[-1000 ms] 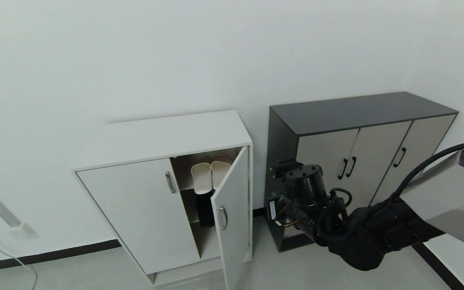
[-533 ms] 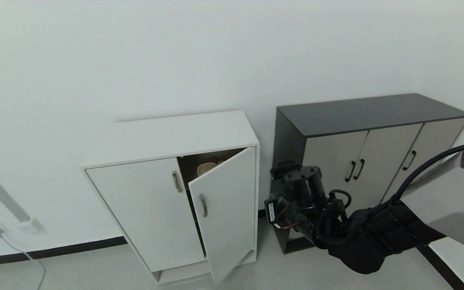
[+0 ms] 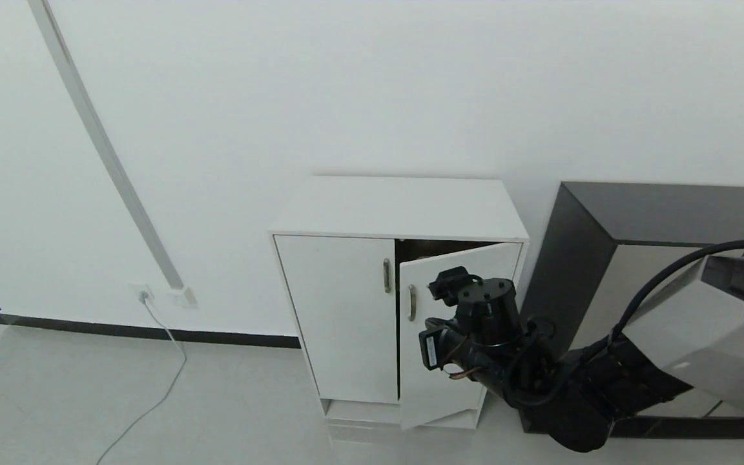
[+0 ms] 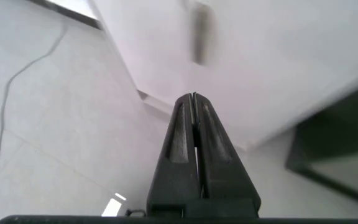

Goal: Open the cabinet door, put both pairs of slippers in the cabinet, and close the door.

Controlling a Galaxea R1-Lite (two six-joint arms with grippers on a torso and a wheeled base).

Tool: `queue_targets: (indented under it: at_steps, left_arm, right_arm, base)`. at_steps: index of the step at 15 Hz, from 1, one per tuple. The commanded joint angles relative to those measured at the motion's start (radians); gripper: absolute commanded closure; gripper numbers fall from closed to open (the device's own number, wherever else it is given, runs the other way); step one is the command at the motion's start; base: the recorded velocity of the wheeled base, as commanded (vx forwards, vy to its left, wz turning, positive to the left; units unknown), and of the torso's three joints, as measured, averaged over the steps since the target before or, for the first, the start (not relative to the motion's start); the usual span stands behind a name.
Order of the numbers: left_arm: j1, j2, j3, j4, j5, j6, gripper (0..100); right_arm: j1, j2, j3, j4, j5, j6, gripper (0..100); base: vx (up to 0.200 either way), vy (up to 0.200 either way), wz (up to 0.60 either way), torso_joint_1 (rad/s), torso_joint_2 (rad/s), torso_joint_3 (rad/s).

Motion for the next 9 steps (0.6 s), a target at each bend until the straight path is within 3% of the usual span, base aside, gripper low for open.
queue_targets:
  at_steps: [1, 4, 6, 9]
  left_arm:
    - [0.0, 0.001, 0.0, 0.0, 0.0, 0.0, 100]
    - [0.0, 0.001, 0.0, 0.0, 0.0, 0.0, 100]
    - [0.0, 0.001, 0.0, 0.0, 0.0, 0.0, 100]
    - [0.0, 0.001, 0.0, 0.0, 0.0, 0.001, 100]
  right_arm:
    - [-0.01, 0.019, 0.008, -0.006, 0.0, -0.001, 100]
    - [-0.012, 0.01, 0.064, -0.009, 0.043, -0.015, 100]
    - [-0.021, 0.004, 0.129, -0.069, 0.14, -0.058, 100]
    - [-0.032, 0.008, 0.132, -0.089, 0.143, -0.057, 100]
  base:
    - [0.0, 0.0, 0.0, 0.0, 0.0, 0.0]
    - [0.0, 0.0, 0.0, 0.0, 0.0, 0.0]
    - [0.0, 0.0, 0.0, 0.0, 0.0, 0.0]
    - [0.2, 0.0, 0.0, 0.005, 0.0, 0.004]
